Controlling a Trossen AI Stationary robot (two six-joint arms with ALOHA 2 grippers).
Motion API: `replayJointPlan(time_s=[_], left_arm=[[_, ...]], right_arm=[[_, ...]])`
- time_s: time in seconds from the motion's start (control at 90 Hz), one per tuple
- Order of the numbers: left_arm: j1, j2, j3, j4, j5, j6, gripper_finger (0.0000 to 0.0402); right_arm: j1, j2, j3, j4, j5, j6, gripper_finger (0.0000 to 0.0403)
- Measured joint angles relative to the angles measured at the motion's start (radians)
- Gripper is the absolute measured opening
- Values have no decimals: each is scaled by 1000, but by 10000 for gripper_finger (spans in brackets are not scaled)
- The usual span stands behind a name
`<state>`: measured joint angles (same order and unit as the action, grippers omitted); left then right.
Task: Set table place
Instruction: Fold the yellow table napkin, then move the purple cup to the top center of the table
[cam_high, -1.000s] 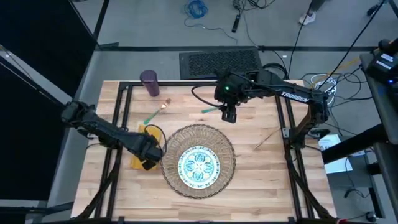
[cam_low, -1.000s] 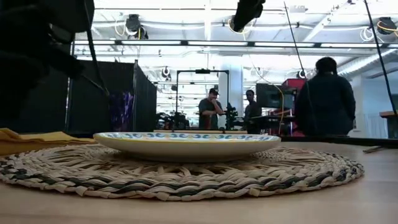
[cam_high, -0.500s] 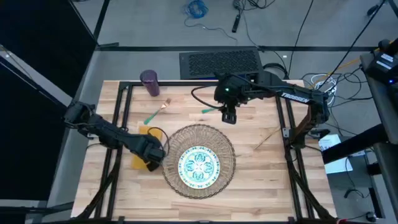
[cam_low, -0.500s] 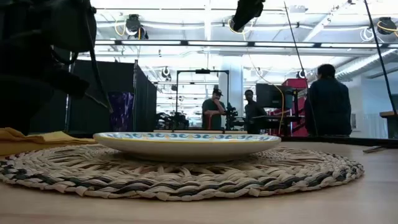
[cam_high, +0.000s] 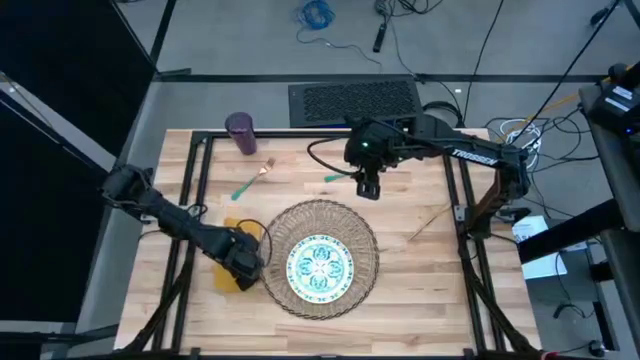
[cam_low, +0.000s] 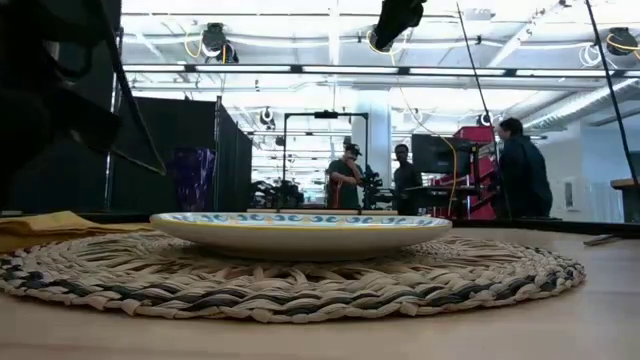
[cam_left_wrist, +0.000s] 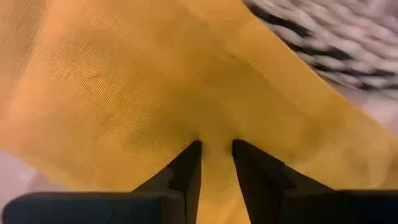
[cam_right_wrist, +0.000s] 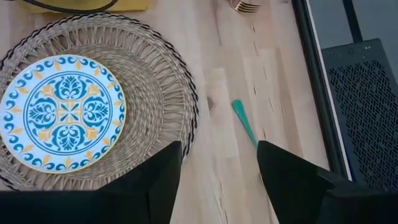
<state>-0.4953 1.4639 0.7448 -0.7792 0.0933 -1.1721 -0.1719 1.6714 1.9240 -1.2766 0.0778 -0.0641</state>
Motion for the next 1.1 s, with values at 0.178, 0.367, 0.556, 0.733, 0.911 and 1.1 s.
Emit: replayJointPlan(time_s=[0.178,0.367,0.556,0.733,0.911,1.1], left_arm=[[4,0,138,-239,-37,63,82],[9,-1,296,-584,-296,88,82],[132,-88,343,-593,-624,208,82],[359,-289,343,-382,-758,447,82],[561,-478,343,-54,-686,788,82],[722,-577,281,300,-317,1080,82]], right_arm=[[0,0,0,14,0,0,196],[-4,0,0,18,34,-20,196],[-29,-13,-1,-42,157,-110,196],[-97,-105,-1,-97,104,-166,196],[-217,-330,-166,37,-80,-245,196],[-391,-698,-657,483,-233,-269,196]])
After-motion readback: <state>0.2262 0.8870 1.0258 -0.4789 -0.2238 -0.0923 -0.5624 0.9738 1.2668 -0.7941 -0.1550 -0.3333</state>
